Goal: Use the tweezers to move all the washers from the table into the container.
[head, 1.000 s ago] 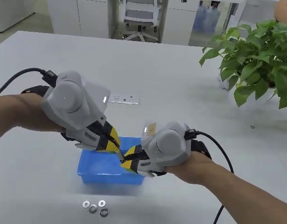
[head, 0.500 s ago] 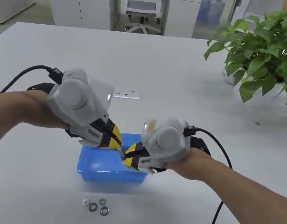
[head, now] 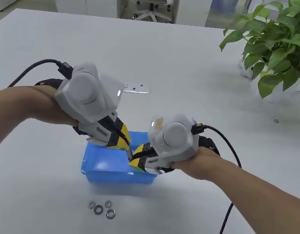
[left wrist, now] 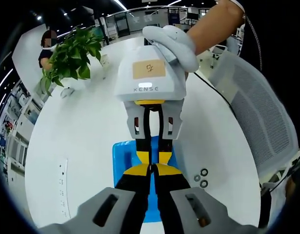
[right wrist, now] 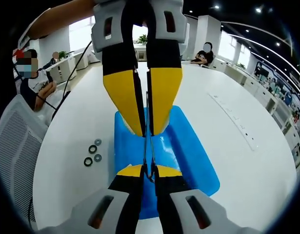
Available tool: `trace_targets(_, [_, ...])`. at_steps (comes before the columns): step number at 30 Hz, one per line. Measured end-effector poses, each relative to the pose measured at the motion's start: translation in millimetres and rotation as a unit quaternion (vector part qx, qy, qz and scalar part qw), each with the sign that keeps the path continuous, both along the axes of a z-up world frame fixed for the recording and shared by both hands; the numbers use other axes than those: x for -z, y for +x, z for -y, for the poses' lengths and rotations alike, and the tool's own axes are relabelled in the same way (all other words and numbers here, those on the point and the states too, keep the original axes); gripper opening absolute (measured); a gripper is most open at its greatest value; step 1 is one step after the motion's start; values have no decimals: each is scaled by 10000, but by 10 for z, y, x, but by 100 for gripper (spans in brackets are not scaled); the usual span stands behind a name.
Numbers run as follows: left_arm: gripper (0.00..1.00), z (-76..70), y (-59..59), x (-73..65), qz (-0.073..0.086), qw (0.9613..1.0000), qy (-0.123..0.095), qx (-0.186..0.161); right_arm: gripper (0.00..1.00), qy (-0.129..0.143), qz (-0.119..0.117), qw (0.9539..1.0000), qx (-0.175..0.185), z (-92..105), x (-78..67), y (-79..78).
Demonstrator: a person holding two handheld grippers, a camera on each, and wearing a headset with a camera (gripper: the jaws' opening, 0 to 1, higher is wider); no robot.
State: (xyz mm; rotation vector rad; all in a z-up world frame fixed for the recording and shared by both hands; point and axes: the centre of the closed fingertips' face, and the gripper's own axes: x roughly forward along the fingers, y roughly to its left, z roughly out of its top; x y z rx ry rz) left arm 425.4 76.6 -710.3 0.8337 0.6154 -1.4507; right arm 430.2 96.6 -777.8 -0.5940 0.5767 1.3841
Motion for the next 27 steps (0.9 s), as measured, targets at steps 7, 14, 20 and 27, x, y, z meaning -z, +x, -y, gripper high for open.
trace_targets(7, [7, -14, 22, 49, -48, 10000, 13, -2, 10, -24, -47, 10000, 4, 1, 51, 23])
trace_targets(14, [7, -26, 15, 74, -62, 10000, 50, 20, 10, -65, -65, 10000, -39, -11, 81, 16])
trace_targets(20, [7, -32, 5, 63, -52, 10000, 56, 29, 10, -63, -44, 10000, -40, -3, 65, 6])
trace_targets(27, [7, -16, -8, -1, 10, 10000, 33, 34, 10, -42, 37, 10000, -31, 12, 4, 11])
